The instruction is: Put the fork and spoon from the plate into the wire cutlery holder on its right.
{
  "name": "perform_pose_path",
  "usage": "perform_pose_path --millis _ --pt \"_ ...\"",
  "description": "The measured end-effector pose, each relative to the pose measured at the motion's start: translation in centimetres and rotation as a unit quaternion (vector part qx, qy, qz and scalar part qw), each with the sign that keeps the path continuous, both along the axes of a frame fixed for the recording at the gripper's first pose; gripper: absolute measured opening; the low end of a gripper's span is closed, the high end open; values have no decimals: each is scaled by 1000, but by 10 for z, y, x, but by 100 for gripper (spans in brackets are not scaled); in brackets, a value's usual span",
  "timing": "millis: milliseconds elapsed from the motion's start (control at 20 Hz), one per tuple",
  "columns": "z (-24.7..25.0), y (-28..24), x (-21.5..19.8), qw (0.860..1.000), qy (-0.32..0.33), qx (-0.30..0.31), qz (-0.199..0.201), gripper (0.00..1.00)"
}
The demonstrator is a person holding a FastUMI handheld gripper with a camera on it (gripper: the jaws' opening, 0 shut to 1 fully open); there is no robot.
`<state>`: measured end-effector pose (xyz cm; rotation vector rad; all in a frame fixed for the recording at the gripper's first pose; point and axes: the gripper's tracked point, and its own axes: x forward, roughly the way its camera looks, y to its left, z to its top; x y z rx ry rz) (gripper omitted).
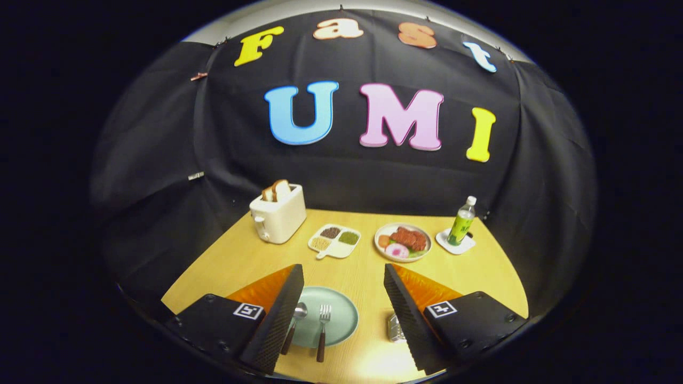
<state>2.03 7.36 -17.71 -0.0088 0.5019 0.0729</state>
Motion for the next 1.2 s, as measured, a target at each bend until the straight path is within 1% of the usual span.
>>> perform_pose_path --millis 150,250,350,400,600,750,850,900,1000,1200 --pt "-50 12 2 996 85 41 1 95" --pt "-80 16 -1 990 131 46 3 95" --pt "-105 23 -4 986 164 34 22 94" --pt "-117 26 -7 983 177 30 32 92" --pt "-164 35 -17 970 235 11 60 92" --pt "-191 36 -21 961 268 -7 73 91" --pt "-211 35 -27 949 302 -22 85 90" --pt "-219 36 -31 943 321 -21 90 87" --pt "-233 32 -35 934 345 -26 88 84" --pt "-253 29 -40 919 385 -27 79 84"
